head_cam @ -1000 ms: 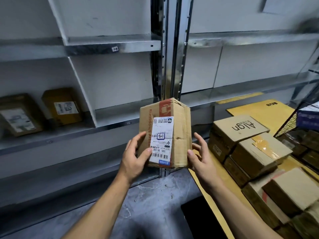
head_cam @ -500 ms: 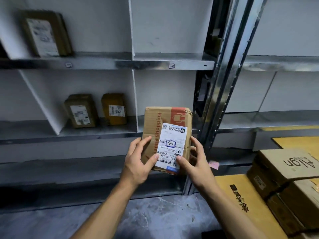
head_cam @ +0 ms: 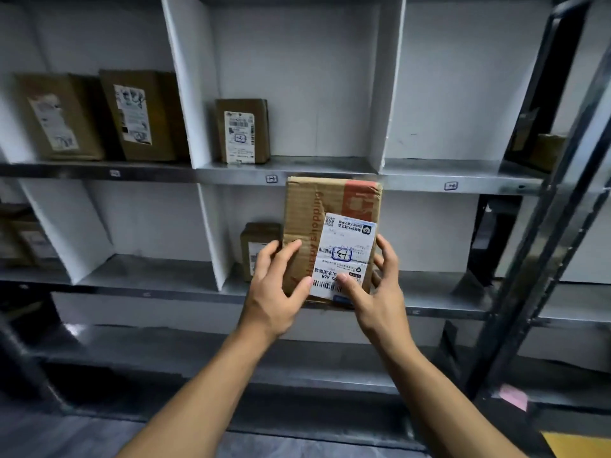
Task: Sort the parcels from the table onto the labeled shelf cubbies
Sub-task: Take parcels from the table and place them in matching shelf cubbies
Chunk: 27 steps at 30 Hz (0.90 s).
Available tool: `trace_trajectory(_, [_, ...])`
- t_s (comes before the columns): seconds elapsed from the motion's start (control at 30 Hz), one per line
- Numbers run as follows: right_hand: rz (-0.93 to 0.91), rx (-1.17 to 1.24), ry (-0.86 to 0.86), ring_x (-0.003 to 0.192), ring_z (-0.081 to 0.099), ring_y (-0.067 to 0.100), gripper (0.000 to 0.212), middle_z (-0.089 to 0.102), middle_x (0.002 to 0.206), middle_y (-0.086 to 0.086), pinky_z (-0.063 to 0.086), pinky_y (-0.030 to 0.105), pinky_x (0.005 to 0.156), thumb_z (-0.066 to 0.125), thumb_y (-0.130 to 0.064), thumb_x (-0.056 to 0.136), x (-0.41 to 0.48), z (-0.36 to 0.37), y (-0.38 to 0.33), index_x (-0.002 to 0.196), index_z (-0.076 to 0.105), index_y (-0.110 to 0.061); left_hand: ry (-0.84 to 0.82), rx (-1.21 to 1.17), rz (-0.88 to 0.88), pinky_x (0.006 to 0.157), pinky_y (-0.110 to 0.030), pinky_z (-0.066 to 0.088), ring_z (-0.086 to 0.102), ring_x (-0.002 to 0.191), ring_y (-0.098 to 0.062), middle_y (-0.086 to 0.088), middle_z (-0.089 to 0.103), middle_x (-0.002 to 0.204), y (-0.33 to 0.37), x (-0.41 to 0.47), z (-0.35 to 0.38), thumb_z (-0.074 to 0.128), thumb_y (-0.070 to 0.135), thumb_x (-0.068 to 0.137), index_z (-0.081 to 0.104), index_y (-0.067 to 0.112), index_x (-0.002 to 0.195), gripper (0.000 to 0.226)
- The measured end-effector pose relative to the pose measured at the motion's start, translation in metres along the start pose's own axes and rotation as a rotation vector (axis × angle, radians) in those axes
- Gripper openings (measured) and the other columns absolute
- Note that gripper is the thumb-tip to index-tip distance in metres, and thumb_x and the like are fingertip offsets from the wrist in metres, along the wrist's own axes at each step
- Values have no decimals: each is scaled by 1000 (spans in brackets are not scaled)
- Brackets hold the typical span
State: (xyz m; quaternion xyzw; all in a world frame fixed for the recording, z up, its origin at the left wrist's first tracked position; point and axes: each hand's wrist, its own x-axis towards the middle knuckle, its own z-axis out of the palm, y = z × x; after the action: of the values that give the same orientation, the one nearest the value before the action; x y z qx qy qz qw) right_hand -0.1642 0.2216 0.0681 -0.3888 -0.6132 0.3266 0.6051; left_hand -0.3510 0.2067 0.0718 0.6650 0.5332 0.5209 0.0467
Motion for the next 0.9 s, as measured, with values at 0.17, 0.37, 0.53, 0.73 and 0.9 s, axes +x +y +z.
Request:
trace_trajectory(0.17, [-94,14,27,120,59,-3,79,57,123,-41,51,41,105,78,-19,87,37,47,-20,139,33,-59,-43,2,70,112,-23,31,40,132,-15,-5,35,148,-22,44,-44,73,26,84,46,29,142,64])
trace_trajectory(0.37, [-124,39,89,124,59,4,76,59,130,-27,53,48,101,77,-23,88,93,66,-39,143,33,-54,33,30,188,101,-12,32,42,120,-1,11,45,134,-35,103,-73,66,28,89,48,26,138,52])
trace_trajectory(0.53, [-150,-13,145,118,62,6,75,59,122,-26,57,47,95,76,-23,88,148,63,-55,139,32,-57,-39,258,212,102,-37,40,46,121,-16,4,50,129,-48,144,-82,55,42,89,52,24,133,47])
trace_trajectory(0.73, [-195,-102,176,120,61,14,73,59,131,-10,57,51,95,75,-29,88,220,61,-52,143,29,-47,-234,626,207,106,-39,31,36,130,-18,5,44,139,-62,187,-73,49,50,93,38,30,143,56])
trace_trajectory(0.9, [-175,-158,173,119,61,18,71,60,134,-4,55,51,98,76,-31,88,269,70,-31,139,30,-46,-215,608,211,106,-38,30,36,130,-16,7,45,139,-70,214,-61,48,48,94,40,31,142,52])
